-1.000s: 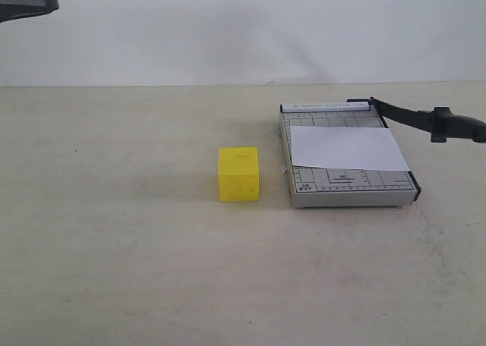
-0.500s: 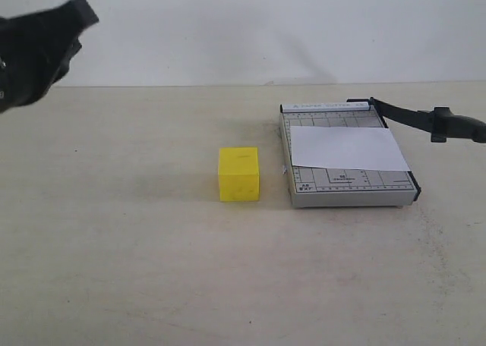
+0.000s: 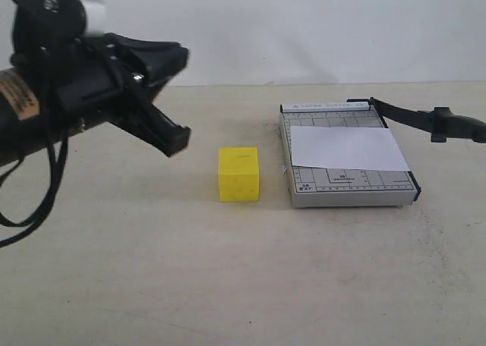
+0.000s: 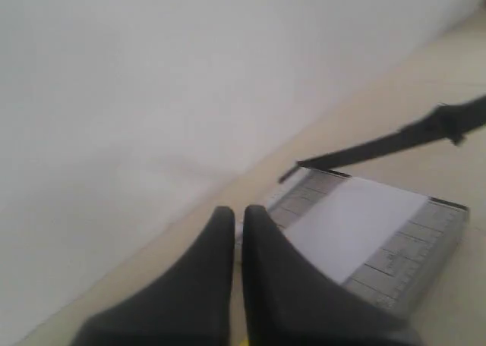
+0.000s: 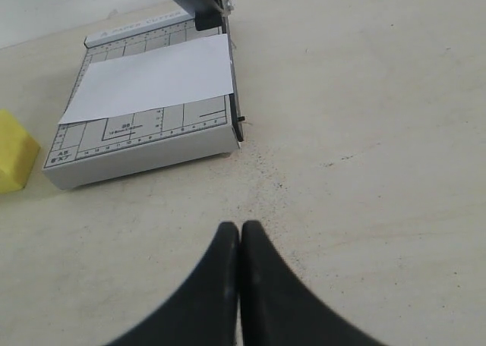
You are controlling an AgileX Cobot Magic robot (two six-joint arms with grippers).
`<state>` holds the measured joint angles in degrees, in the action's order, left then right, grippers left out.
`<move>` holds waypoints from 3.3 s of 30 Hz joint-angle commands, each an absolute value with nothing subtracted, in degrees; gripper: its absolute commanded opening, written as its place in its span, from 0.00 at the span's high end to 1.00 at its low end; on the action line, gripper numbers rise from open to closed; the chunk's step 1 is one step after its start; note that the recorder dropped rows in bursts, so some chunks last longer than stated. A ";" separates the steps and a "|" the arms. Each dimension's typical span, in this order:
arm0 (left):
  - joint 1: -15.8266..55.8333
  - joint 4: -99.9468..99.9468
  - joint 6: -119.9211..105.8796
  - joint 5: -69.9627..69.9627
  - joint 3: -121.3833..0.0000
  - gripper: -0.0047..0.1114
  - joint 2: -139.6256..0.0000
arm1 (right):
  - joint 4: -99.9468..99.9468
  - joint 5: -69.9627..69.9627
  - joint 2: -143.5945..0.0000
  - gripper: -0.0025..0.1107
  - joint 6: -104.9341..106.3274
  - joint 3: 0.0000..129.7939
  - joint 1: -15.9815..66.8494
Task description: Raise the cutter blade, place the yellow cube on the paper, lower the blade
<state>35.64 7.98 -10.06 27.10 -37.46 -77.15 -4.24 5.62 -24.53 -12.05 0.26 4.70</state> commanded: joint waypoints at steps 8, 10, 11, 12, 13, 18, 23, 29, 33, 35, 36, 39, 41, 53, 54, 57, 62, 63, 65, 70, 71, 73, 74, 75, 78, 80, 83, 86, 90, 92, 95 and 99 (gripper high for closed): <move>40.86 20.22 37.86 17.64 -52.97 0.92 -95.97 | -4.43 5.59 -24.70 0.98 -11.73 0.00 4.57; 42.07 25.27 42.31 19.98 -55.14 0.92 -98.92 | -4.43 5.59 -24.70 0.98 -11.73 0.00 4.57; 43.03 28.46 42.43 21.22 -56.45 0.92 -100.32 | -4.43 5.59 -24.70 0.98 -11.73 0.00 4.57; 44.24 30.69 42.43 21.38 -57.67 0.92 -101.58 | -4.43 5.59 -24.70 0.98 -11.73 0.00 4.57; 45.53 33.17 42.43 20.81 -59.43 0.92 -102.81 | -4.43 5.59 -24.70 0.98 -11.73 0.00 4.57; 49.24 38.57 39.31 17.35 -69.14 0.92 -111.93 | -4.43 5.59 -24.70 0.98 -11.73 0.00 4.57; 49.22 37.42 39.30 15.58 -81.02 0.92 -121.79 | -4.43 5.59 -24.70 0.98 -11.73 0.00 4.57; 49.22 33.43 39.30 -2.60 -95.59 0.92 -132.02 | -4.43 5.59 -24.70 0.98 -11.73 0.00 4.57; 49.22 33.31 39.41 -8.02 -99.16 0.92 -134.81 | -4.43 5.59 -24.70 0.98 -11.73 0.00 4.57; 49.22 33.31 39.52 -8.02 -99.13 0.92 -134.94 | -4.43 5.59 -24.70 0.98 -11.73 0.00 4.57; 49.22 33.31 39.53 -7.91 -99.13 0.92 -134.94 | -4.43 5.59 -24.70 0.98 -11.73 0.00 4.57; 49.22 33.31 39.98 -7.56 -99.20 0.92 -135.18 | -4.43 5.59 -24.70 0.98 -11.73 0.00 4.57; 49.22 33.41 39.98 -7.29 -99.36 0.92 -135.77 | -4.43 5.59 -24.70 0.98 -11.73 0.00 4.57; 49.22 33.88 39.98 -4.36 -101.35 0.92 -138.79 | -4.43 5.59 -24.70 0.98 -11.73 0.00 4.57; 49.22 33.88 39.98 -4.15 -101.35 0.92 -138.96 | -4.43 5.59 -24.70 0.98 -11.73 0.00 4.57; 49.22 33.88 39.98 -3.39 -101.35 0.92 -139.67 | -4.43 5.59 -24.70 0.98 -11.73 0.00 4.57; 49.22 33.88 39.98 -1.70 -101.35 0.92 -141.44 | -4.43 5.59 -24.70 0.98 -11.73 0.00 4.57; 49.22 33.88 39.98 -1.21 -101.35 0.92 -141.88 | -4.43 5.59 -24.70 0.98 -11.73 0.00 4.57; 49.22 33.88 40.40 0.00 -101.35 0.92 -142.42 | -4.43 5.59 -24.70 0.98 -11.73 0.00 4.57; 49.35 33.60 41.08 0.94 -101.35 0.92 -142.68 | -4.43 5.59 -24.70 0.98 -11.73 0.00 4.57; 49.35 33.60 41.08 1.52 -101.35 0.92 -142.68 | -4.43 5.59 -24.70 0.98 -11.73 0.00 4.57; 49.35 33.60 41.08 2.43 -101.35 0.92 -142.68 | -4.43 5.59 -24.70 0.98 -11.73 0.00 4.57; 49.35 33.60 41.08 3.23 -101.35 0.92 -142.76 | -4.43 5.59 -24.70 0.98 -11.73 0.00 4.57; 49.35 33.60 41.20 4.08 -101.49 0.92 -143.03 | -4.43 5.59 -24.70 0.98 -11.73 0.00 4.57; 49.35 33.60 43.01 4.23 -103.45 0.92 -144.38 | -4.43 5.59 -24.70 0.98 -11.73 0.00 4.57; 49.35 33.60 44.09 3.95 -105.58 0.92 -145.73 | -4.43 5.59 -24.70 0.98 -11.73 0.00 4.57; 49.35 33.60 44.96 2.77 -108.73 0.92 -147.45 | -4.43 5.59 -24.70 0.98 -11.73 0.00 4.57; 49.35 33.60 45.08 2.69 -109.54 0.92 -147.73 | -4.43 5.71 -24.70 0.98 -11.99 0.00 4.57; 49.35 33.60 45.17 2.69 -109.67 0.92 -147.40 | -4.43 5.71 -24.70 0.98 -12.12 0.00 4.57; 49.35 33.60 45.17 2.69 -109.67 0.92 -146.72 | -4.43 5.71 -24.70 0.98 -12.12 0.00 4.57; 49.35 33.71 45.17 2.69 -109.67 0.92 -145.32 | -4.43 5.71 -24.70 0.98 -12.12 0.00 4.57; 49.23 34.09 45.02 0.37 -109.67 0.92 -143.22 | -4.43 5.71 -24.70 0.98 -12.12 0.00 4.57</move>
<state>49.09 34.00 44.69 2.49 -109.70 -145.26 -4.45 5.62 -24.53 -12.17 0.26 4.70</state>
